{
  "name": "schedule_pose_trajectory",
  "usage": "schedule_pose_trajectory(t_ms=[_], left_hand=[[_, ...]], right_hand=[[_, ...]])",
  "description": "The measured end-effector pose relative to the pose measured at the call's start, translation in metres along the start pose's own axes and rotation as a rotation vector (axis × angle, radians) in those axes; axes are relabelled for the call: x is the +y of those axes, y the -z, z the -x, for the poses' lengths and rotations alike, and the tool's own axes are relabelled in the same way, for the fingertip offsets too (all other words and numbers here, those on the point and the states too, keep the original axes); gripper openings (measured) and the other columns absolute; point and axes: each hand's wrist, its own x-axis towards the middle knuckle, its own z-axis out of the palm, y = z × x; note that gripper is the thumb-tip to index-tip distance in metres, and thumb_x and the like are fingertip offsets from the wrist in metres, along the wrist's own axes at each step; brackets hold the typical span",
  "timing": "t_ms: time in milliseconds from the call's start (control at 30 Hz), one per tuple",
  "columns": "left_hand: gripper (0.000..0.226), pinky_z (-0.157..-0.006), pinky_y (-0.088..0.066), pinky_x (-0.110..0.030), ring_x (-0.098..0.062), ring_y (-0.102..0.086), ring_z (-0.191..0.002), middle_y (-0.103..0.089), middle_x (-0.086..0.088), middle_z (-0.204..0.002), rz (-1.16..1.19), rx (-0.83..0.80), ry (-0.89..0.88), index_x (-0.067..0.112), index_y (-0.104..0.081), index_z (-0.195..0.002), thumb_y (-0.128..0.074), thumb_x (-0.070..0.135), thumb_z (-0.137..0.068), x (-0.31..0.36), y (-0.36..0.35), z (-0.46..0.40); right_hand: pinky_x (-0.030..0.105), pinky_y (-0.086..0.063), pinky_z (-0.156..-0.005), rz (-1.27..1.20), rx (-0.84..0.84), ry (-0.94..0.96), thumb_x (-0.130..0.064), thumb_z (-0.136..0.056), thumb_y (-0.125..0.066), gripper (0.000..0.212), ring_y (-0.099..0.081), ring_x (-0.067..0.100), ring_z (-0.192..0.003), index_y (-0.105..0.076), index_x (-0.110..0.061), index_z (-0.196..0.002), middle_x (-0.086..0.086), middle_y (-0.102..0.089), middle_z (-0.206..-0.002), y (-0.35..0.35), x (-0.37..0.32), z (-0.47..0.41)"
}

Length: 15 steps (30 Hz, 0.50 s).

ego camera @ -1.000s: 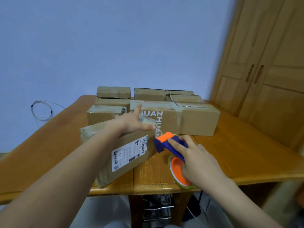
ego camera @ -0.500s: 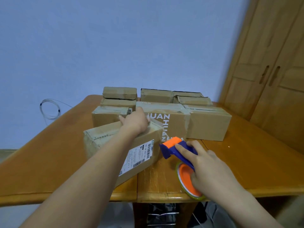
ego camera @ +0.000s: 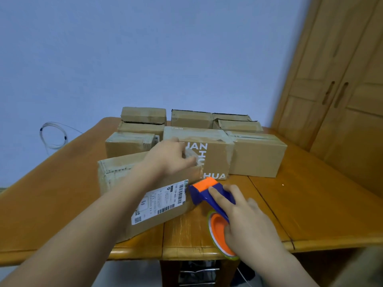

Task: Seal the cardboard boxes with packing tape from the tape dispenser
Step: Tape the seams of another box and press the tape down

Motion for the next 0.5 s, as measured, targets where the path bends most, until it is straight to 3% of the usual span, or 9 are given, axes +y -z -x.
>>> schedule_pose_trajectory(t_ms=[67, 133, 267, 367, 500], left_hand=[[0.080, -0.076, -0.042, -0.032, -0.024, -0.055, -0.101, -0.051, -0.007, -0.117, -0.044, -0.060, -0.011, 0.010, -0.057, -0.118, -0.036, 0.076, -0.077, 0.003, 0.000, 0.008], [0.081, -0.075, -0.040, -0.031, -0.025, -0.053, -0.107, -0.044, -0.006, -0.129, -0.109, -0.108, -0.011, 0.009, -0.048, -0.130, -0.049, 0.072, -0.081, 0.007, 0.000, 0.011], [0.071, -0.079, -0.038, -0.034, -0.028, -0.050, -0.115, -0.037, -0.008, -0.137, -0.207, -0.117, 0.005, 0.009, -0.040, -0.131, -0.056, 0.060, -0.085, 0.013, -0.006, 0.009], [0.064, -0.080, -0.038, -0.034, -0.027, -0.049, -0.115, -0.038, -0.009, -0.132, -0.210, -0.105, 0.010, 0.009, -0.041, -0.128, -0.055, 0.057, -0.087, 0.012, -0.010, 0.007], [0.059, -0.081, -0.040, -0.035, -0.026, -0.050, -0.112, -0.041, -0.008, -0.129, -0.186, -0.081, -0.001, 0.010, -0.044, -0.124, -0.054, 0.055, -0.087, 0.010, -0.011, 0.006]], right_hand=[[0.029, -0.049, -0.084, -0.014, 0.003, 0.007, -0.025, -0.098, -0.042, 0.067, -0.039, 0.023, -0.111, -0.001, -0.040, -0.149, -0.008, -0.009, -0.147, 0.000, -0.001, -0.003], [0.030, -0.050, -0.082, -0.015, 0.006, 0.012, -0.028, -0.098, -0.039, 0.063, -0.040, 0.023, -0.108, -0.003, -0.040, -0.149, -0.008, -0.012, -0.145, 0.002, -0.002, -0.005], [0.028, -0.046, -0.075, 0.036, -0.016, 0.009, -0.026, -0.097, -0.042, 0.064, -0.042, 0.026, -0.106, -0.006, -0.038, -0.149, -0.005, -0.014, -0.146, 0.007, -0.009, -0.009], [0.028, -0.040, -0.068, 0.107, -0.010, 0.028, -0.019, -0.094, -0.046, 0.066, -0.041, 0.025, -0.091, -0.013, -0.038, -0.148, -0.003, -0.020, -0.141, 0.015, -0.010, -0.016], [0.028, -0.034, -0.057, 0.165, -0.059, 0.071, -0.019, -0.093, -0.045, 0.055, -0.040, 0.027, -0.080, -0.032, -0.040, -0.143, -0.002, -0.032, -0.114, 0.039, -0.010, -0.031]])
